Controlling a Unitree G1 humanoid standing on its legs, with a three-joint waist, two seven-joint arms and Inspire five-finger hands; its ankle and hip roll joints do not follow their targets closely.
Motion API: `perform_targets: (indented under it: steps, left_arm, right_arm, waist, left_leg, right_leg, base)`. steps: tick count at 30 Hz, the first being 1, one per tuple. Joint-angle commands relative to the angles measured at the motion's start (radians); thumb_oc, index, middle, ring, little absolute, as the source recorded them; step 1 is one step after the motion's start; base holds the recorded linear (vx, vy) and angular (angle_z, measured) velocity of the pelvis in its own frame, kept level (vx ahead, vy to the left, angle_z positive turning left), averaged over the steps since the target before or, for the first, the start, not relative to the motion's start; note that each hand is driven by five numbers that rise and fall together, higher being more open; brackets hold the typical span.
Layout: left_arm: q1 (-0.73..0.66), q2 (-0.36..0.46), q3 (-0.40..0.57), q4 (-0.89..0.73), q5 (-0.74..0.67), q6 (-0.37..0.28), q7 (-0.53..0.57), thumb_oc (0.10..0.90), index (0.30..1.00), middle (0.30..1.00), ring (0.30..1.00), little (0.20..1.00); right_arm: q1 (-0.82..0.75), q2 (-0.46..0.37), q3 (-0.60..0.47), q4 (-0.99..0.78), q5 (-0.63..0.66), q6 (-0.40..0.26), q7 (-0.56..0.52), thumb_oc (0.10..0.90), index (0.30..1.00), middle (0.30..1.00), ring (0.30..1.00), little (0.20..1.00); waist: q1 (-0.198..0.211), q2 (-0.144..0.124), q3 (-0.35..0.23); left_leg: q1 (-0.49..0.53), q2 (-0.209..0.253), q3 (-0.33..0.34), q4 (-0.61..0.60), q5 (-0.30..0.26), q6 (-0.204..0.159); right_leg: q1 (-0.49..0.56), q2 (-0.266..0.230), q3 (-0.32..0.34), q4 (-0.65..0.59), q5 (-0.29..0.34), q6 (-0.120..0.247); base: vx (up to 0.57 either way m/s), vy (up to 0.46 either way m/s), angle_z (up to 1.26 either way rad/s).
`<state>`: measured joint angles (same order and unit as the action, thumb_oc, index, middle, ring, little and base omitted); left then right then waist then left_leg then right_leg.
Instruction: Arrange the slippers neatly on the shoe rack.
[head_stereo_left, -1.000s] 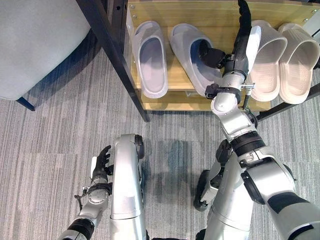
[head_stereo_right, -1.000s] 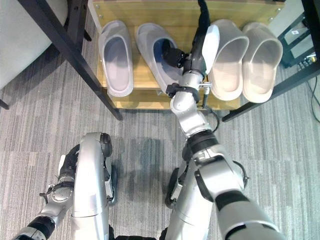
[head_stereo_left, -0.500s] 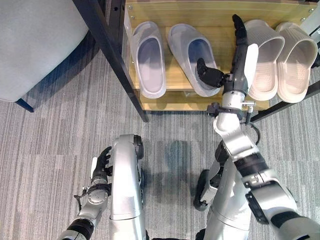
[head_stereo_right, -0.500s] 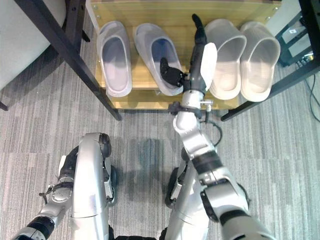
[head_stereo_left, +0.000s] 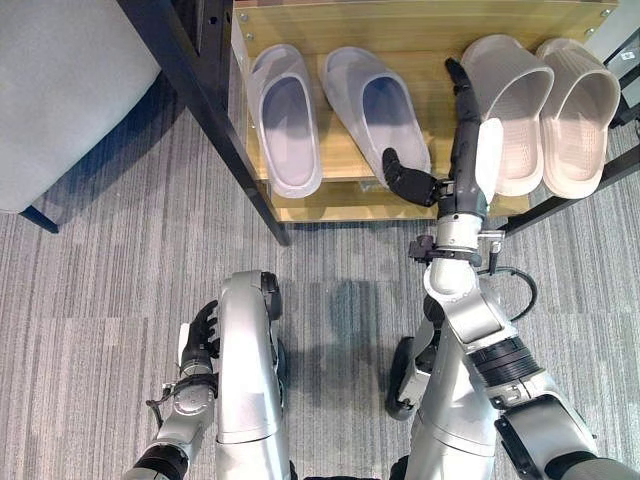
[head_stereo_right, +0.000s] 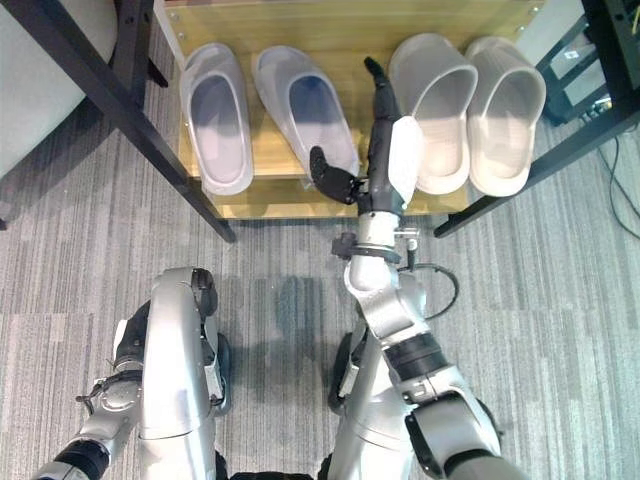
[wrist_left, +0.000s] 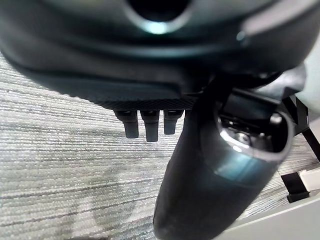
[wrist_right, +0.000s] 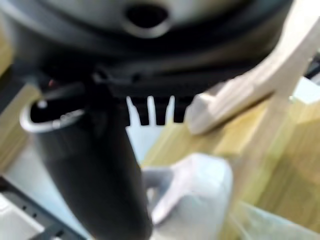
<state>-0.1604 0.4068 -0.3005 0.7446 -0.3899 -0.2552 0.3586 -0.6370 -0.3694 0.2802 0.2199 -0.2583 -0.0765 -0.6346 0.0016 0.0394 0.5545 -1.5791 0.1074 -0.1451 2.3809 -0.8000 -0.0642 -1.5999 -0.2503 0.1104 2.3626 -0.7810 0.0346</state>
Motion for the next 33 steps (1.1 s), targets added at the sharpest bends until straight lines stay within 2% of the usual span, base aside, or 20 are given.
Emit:
perform_targets:
  steps: [1,7,14,33]
  left_arm:
    - [0.019,-0.047,-0.061,-0.039,0.047,-0.045,-0.011,0.8,0.9,0.9,0.9,0.9]
    - [0.026,-0.043,-0.071,-0.052,0.098,-0.038,0.002,0.8,0.9,0.9,0.9,0.9]
    - [0.013,-0.041,-0.07,-0.039,0.157,-0.029,0.046,0.8,0.9,0.9,0.9,0.9]
    - [-0.002,-0.053,-0.07,0.006,0.155,-0.026,0.06,0.8,0.9,0.9,0.9,0.9]
  right_arm:
    - [-0.022,0.017,-0.023,-0.229,-0.054,-0.099,-0.019,0.8,0.9,0.9,0.9,0.9]
    - [0.061,0.04,-0.047,-0.301,-0.046,-0.115,-0.025,0.8,0.9,0.9,0.9,0.9]
    - [0.129,0.067,-0.012,-0.289,0.06,-0.142,0.014,0.8,0.9,0.9,0.9,0.9]
    - [0.126,0.094,0.024,-0.15,0.097,-0.115,0.011,0.8,0.9,0.9,0.9,0.9]
  waist:
    - [0.019,0.008,-0.035]
    - [0.011,0.005,-0.035]
    - [0.0,0.0,-0.035]
    - [-0.004,-0.002,-0.035]
  left_leg:
    - [0.009,-0.031,-0.044,0.01,-0.001,0.067]
    - [0.009,-0.029,-0.042,0.007,-0.003,0.067]
    - [0.009,-0.027,-0.043,0.009,0.0,0.068]
    - [0.009,-0.024,-0.042,-0.001,0.003,0.069]
  right_leg:
    - [0.03,-0.007,0.07,0.016,-0.008,-0.037]
    - [0.03,-0.005,0.069,0.014,-0.009,-0.037]
    - [0.03,-0.001,0.068,0.009,-0.005,-0.037]
    - [0.03,0.003,0.072,0.004,0.003,-0.037]
  base:
    - [0.0,0.0,0.0]
    - [0.0,0.0,0.0]
    - [0.0,0.0,0.0]
    - [0.0,0.0,0.0]
